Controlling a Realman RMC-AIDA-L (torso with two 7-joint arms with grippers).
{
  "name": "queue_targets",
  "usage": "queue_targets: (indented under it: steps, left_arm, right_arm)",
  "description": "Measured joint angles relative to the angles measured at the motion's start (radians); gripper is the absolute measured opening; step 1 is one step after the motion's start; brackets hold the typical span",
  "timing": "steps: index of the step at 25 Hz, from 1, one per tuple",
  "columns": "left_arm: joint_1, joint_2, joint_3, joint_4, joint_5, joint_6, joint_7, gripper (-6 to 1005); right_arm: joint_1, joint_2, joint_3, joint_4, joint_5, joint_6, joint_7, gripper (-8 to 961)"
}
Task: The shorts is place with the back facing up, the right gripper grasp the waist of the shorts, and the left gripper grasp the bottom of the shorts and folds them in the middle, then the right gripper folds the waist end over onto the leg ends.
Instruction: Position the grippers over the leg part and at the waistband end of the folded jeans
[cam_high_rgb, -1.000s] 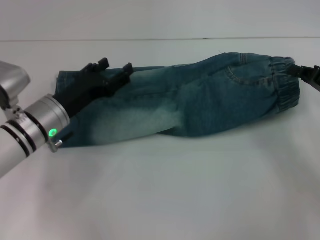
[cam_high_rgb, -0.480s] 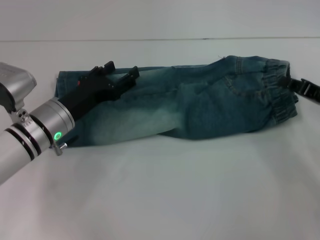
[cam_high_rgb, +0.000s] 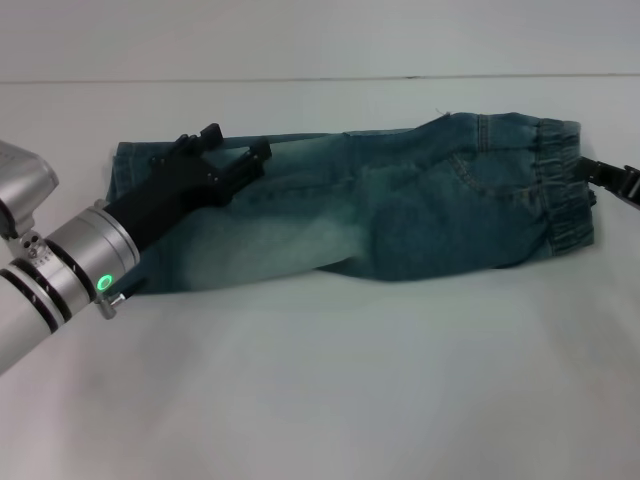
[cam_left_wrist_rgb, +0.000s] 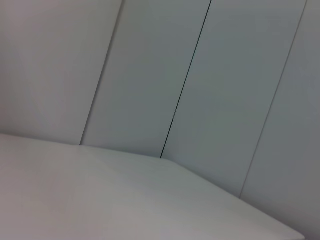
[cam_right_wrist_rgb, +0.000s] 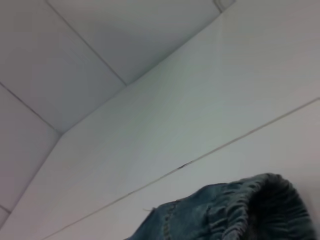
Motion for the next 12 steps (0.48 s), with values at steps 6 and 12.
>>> queue_targets:
  steps: [6, 12]
  left_arm:
    - [-0.002, 0.0, 0.0, 0.001, -0.001, 0.022, 0.001, 780]
    - [-0.014, 0.0, 0.006, 0.001, -0.001, 0.023, -0.001, 782]
  right_arm:
    - [-0.026, -0.005, 0.044, -0.005, 0.0, 0.01, -0.007, 254]
    - [-0.037, -0.022, 0.069, 0.02, -0.001, 0.069, -0.005, 499]
